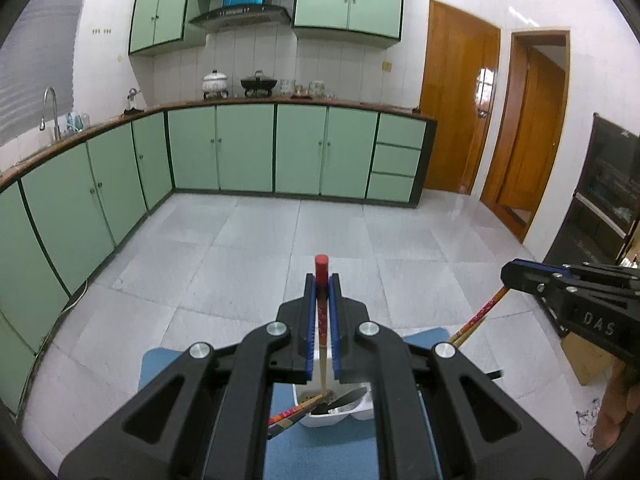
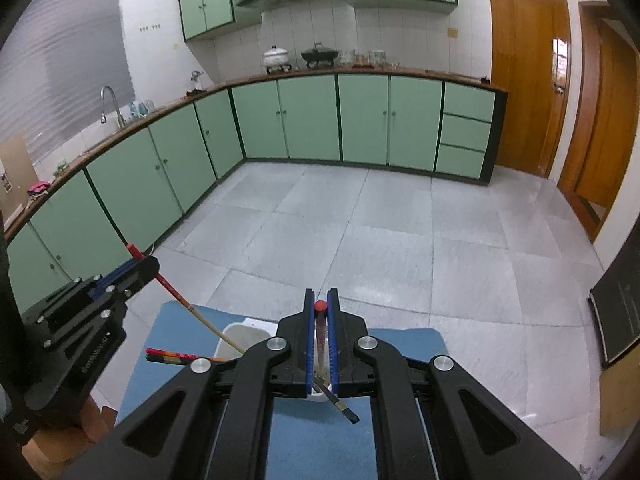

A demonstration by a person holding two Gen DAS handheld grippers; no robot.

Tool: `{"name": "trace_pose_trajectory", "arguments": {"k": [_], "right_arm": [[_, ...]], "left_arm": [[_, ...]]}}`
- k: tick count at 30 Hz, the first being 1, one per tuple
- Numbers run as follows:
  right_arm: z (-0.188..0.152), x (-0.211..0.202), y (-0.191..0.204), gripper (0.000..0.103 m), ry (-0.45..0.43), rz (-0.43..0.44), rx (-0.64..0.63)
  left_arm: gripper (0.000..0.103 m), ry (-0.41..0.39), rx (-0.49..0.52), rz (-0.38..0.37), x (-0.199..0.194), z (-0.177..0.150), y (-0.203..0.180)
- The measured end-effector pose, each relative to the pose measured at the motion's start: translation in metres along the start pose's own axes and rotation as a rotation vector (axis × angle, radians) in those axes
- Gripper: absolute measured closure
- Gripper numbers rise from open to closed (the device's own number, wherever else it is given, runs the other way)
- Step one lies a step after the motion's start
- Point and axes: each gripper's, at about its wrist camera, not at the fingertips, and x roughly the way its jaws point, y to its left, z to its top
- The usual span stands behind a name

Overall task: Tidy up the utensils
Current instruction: 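Lift both red-patterned chopsticks and carry them over the white holder, then open both tools to drop the chopsticks into the white holder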

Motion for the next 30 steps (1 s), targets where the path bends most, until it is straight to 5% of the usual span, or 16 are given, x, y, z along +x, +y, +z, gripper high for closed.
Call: {"name": "trace_pose_trajectory", "arguments": {"k": [6,9,21,30], "right_arm": [[-0.002,0.017,-0.013,0.095,0.01,0.005,0.026],[-0.003,0.012,-0.015,0.094,-0.001,0.004,0.019],[-0.014,-0.03,-0.016,0.094,-0.037,0.014,0.029],[-0.059,-0.078,-0.016,0.084,-0.075,0.018,-0.011]], "left_arm": [[0.09,0.028,-0.014,0.012,0.015,-0.006,0.013],[0.077,0.011,-0.004,0.025,0.007,-0.002,0.015],[0.06,-0.032,0.032,0.05,-0.049,0.004,0.021],[0.036,-0.042,0.082,0.057,-0.11,-0.045,0.031]]}}
